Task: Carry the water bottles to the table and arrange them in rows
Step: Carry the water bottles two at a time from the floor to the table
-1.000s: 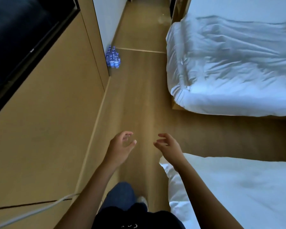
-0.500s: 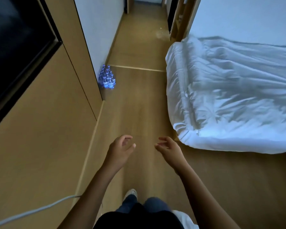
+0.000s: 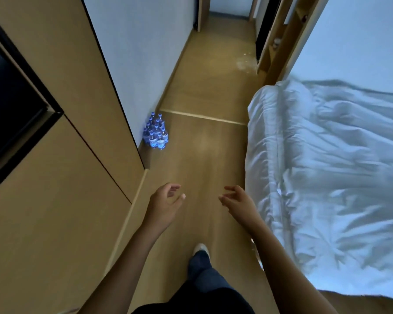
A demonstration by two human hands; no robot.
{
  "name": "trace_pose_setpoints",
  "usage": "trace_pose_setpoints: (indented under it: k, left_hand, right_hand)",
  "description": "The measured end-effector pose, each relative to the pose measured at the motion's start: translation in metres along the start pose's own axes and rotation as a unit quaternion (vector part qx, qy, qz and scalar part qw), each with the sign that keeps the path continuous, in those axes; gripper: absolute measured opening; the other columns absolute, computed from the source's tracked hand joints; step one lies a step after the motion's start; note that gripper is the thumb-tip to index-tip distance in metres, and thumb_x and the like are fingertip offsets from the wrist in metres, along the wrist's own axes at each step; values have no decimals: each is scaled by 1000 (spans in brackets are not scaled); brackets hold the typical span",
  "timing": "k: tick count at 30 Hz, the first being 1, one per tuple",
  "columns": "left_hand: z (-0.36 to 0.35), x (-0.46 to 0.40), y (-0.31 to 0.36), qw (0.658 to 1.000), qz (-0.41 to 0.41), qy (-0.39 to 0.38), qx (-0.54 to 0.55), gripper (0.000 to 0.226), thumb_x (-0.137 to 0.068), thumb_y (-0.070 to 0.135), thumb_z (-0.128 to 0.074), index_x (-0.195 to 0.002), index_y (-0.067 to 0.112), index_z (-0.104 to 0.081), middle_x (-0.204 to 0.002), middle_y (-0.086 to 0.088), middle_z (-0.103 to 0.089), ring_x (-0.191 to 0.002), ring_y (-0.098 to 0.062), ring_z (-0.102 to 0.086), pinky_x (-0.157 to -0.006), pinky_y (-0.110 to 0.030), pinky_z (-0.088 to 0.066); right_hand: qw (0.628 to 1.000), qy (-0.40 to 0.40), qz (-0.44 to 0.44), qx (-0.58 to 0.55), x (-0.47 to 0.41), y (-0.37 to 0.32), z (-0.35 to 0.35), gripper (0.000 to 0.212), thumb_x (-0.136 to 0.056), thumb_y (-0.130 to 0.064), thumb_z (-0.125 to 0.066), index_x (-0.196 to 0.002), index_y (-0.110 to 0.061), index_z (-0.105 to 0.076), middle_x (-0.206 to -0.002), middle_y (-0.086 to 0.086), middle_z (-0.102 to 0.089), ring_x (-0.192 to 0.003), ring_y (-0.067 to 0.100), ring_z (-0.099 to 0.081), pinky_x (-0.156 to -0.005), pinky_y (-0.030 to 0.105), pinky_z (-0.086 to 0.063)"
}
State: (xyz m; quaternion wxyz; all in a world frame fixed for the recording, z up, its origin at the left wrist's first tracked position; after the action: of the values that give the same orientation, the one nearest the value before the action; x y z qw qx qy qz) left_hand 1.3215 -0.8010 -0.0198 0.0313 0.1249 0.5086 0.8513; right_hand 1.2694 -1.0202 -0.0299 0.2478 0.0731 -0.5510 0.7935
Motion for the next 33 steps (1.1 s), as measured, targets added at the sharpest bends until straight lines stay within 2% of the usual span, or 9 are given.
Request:
trace_pose_setpoints:
  k: [6,11,19,23,29,31,33]
  left_hand:
    - [-14,-125,42,999,19,31,16,19,-89,21,-69,-105,28,-61,-107,19,-59,-106,-6,-58,-73,-7,-37]
    - [-16,-219,58,998,32,40,22,20,-90,22,-68,-107,28,-60,-112,11,-61,-104,-5,-56,-73,-7,-36]
    - [-8,-396,70,998,27,40,30,23,-90,15,-68,-110,22,-60,-112,6,-61,-107,-13,-57,-87,-24,-43]
    - [10,-491,87,998,35,31,30,25,-90,17,-67,-114,17,-61,-116,4,-63,-109,-13,-58,-92,-28,-47]
    - [43,-593,99,996,48,71,18,28,-89,10,-67,-116,10,-62,-113,-1,-64,-105,-13,-58,-81,-16,-38]
    - [50,-617,97,995,59,79,5,29,-88,10,-68,-116,9,-62,-114,-4,-65,-107,-18,-60,-84,-20,-40]
    - [54,-639,90,993,84,87,2,31,-89,13,-68,-119,8,-62,-119,-7,-65,-111,-22,-61,-94,-31,-46]
  right_hand:
    - [1000,-9,25,5,-135,-61,41,39,-93,-30,-66,-129,-20,-55,-103,-3,-67,-93,11,-65,-69,21,-49]
    - [999,-33,18,35,-228,-88,45,38,-93,-31,-66,-129,-23,-54,-99,-9,-65,-88,5,-65,-61,12,-45]
    - [998,-37,6,57,-386,-150,35,41,-91,-33,-67,-129,-26,-55,-99,-10,-66,-83,4,-66,-52,8,-44]
    - [998,-23,10,55,-464,-203,39,40,-92,-33,-66,-129,-23,-56,-99,-8,-67,-85,7,-66,-60,13,-44]
    - [997,-43,28,62,-558,-267,31,39,-94,-30,-65,-131,-20,-55,-103,-4,-67,-93,13,-65,-73,25,-50]
    - [995,-62,33,72,-586,-280,24,40,-95,-31,-64,-132,-21,-54,-107,-3,-66,-95,13,-64,-75,26,-51]
    - [992,-83,33,85,-614,-291,14,40,-95,-31,-63,-132,-21,-53,-108,-3,-65,-96,13,-64,-77,27,-52]
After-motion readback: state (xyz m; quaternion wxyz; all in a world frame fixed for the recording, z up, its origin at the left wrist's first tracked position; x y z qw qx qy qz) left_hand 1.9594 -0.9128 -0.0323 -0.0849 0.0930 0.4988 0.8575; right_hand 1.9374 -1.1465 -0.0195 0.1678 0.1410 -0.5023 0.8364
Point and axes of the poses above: each hand's wrist, its own x-axis away from the middle knuckle, its own z-axis out of the back of the hand, y = z × x, the point moved 4 cm from there along -x, towards the middle knuckle
